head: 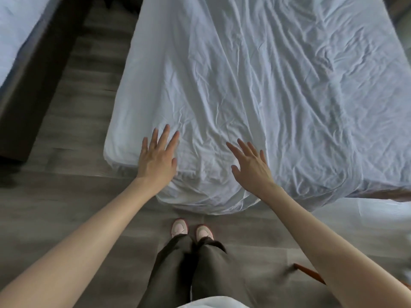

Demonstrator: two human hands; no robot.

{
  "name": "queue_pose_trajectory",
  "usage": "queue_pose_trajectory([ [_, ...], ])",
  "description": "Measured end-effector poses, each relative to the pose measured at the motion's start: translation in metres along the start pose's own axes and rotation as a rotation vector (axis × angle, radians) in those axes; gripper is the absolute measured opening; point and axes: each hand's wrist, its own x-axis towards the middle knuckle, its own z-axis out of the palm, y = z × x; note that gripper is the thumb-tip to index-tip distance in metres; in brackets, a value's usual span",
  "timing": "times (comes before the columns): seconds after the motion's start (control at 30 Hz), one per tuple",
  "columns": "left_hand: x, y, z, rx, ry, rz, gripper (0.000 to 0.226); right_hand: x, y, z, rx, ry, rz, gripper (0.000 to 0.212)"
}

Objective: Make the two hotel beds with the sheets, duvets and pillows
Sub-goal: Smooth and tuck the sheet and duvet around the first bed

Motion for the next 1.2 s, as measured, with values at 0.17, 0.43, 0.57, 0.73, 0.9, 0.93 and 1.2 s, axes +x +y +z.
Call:
queue_pose_trajectory([
  [0.17, -0.029, -0.006, -0.065, -0.022, 0.095, -0.032, 0.068, -0.009, -0.036, -0.055, 0.013, 0.010, -0.062, 0.067],
  [0.43, -0.040, -0.060, -0.130, 0.066, 0.234, -0.007, 0.069, 0.004, -0.117, -0.110, -0.042, 0.113, -0.184, 0.066],
  [0.57, -0.031, -0.108, -0.156, 0.094, 0.274, 0.046, 0.071, 0.027, -0.181, -0.117, -0.079, 0.163, -0.224, 0.067],
  [0.73, -0.029, -0.192, -0.191, 0.069, 0.329, 0.123, 0.065, 0.056, -0.277, -0.111, -0.076, 0.257, -0.200, 0.067],
  [0.9, -0.032, -0.290, -0.235, 0.029, 0.379, 0.166, 0.061, 0.074, -0.369, -0.112, -0.051, 0.327, -0.199, 0.068],
  [0.93, -0.030, -0.308, -0.242, 0.031, 0.383, 0.174, 0.061, 0.079, -0.385, -0.113, -0.059, 0.345, -0.199, 0.068],
  [1.2, 0.026, -0.395, -0.289, -0.021, 0.412, 0.266, 0.063, 0.140, -0.475, -0.134, -0.113, 0.426, -0.157, 0.067],
])
